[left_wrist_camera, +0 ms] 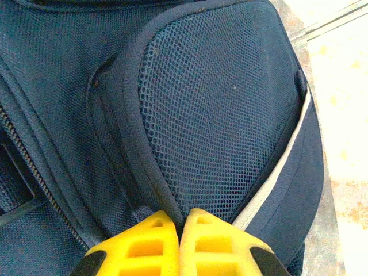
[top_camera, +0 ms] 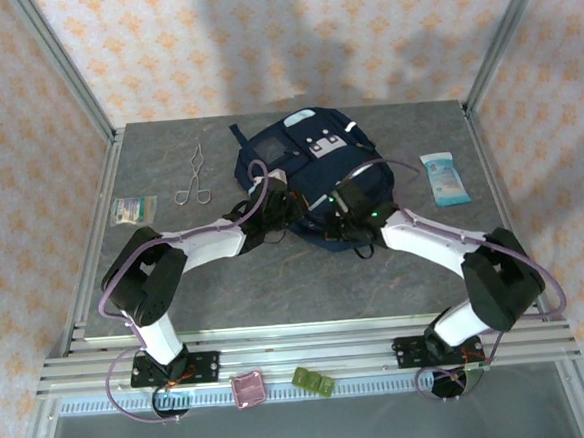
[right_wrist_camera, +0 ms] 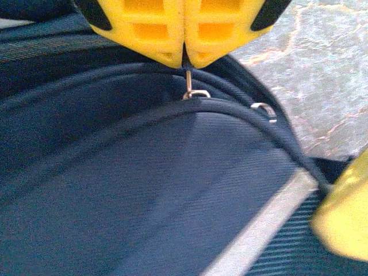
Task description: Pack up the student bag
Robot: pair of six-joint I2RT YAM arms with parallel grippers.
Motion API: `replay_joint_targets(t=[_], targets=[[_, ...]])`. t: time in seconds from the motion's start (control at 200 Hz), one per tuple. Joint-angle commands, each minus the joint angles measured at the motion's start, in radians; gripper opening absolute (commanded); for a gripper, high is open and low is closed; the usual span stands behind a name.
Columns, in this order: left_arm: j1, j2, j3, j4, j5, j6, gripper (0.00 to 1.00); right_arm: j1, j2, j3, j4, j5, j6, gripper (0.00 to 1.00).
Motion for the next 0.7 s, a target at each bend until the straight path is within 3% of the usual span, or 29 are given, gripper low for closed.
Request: replay_joint_targets(t=[0.0,0.175,0.42,0.696], targets=[[0.042,-0.037,0.011,-0.009,-0.062,0.047,0.0,-0.055,-0.057,-0.045,-0.089,0.108,-0.011,0.0],[0.043,-0.033,0.042,-0.035,-0.051,0.088,0.0,-0.056,-0.079,-0.039,-0.061,0.056,-0.039,0.0],[0.097,-0.056,0.118,-0.11,-0.038,0.208,0.0,0.04,-0.046,0.021,-0.032,-0.001,-0.063,0.0],[0.185,-0.119,0.161,-0.174,-0.043,0.256,0.0,0.128,0.123,0.174,0.09,-0.107,-0.033,0.0]])
